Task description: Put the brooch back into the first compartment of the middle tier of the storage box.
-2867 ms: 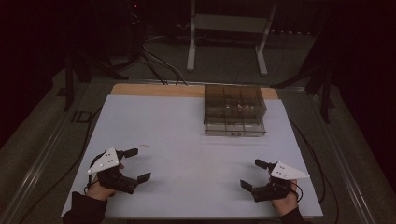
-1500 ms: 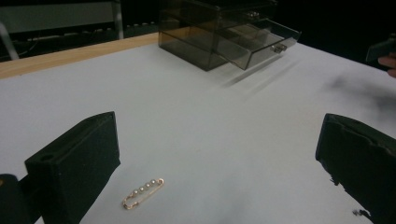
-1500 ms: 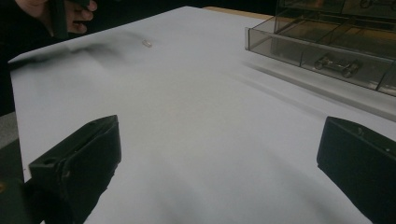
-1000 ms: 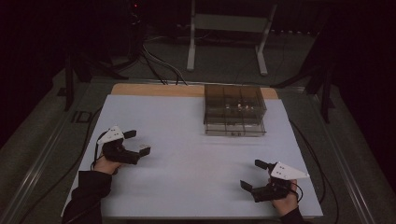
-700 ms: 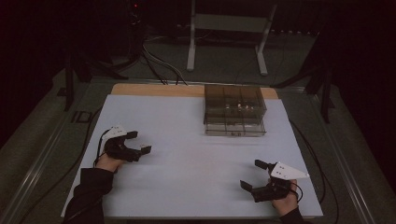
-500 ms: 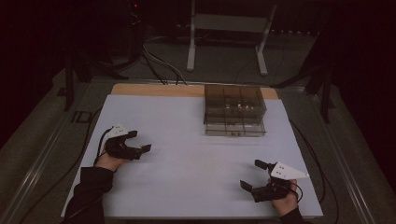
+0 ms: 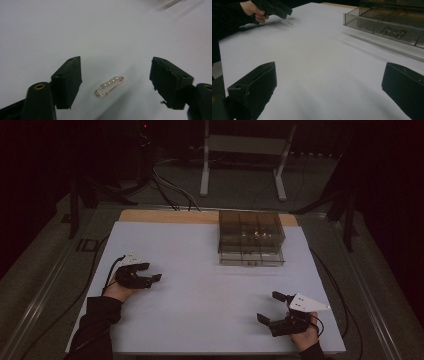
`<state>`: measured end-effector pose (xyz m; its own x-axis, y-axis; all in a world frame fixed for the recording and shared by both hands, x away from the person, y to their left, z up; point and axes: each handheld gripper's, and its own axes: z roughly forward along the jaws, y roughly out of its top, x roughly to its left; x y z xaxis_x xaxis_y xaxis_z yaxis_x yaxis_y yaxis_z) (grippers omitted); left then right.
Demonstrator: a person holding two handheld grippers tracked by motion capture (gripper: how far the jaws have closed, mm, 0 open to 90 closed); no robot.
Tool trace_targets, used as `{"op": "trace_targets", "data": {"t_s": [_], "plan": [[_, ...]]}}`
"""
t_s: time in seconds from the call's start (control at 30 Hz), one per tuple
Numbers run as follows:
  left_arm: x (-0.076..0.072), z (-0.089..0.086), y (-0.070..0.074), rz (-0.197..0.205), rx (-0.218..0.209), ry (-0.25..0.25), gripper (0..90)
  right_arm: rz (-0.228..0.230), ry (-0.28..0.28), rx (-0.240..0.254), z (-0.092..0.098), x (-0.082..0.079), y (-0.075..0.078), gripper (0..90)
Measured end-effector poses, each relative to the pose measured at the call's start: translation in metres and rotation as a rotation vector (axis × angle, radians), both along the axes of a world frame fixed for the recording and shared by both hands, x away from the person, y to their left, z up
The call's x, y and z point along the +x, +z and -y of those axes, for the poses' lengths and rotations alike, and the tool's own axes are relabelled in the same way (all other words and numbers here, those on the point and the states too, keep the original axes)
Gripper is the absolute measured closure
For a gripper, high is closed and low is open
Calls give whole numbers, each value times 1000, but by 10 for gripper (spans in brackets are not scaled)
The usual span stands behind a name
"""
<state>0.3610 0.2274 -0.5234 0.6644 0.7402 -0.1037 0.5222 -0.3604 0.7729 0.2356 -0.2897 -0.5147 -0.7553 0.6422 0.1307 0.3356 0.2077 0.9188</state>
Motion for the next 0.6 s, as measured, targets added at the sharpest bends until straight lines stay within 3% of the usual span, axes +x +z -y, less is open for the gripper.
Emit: {"op": "trace_targets", "data": {"t_s": [0.07, 0.2, 0.6], "plan": [[2, 0, -1, -13, 1, 11, 321, -1, 1, -2, 0, 0, 0, 0], [4, 3, -4, -20, 28, -9, 386, -1, 1, -2, 0, 0, 0, 0], [8, 7, -9, -47, 60, -39, 553, -7, 3, -4, 0, 0, -1, 0]]}}
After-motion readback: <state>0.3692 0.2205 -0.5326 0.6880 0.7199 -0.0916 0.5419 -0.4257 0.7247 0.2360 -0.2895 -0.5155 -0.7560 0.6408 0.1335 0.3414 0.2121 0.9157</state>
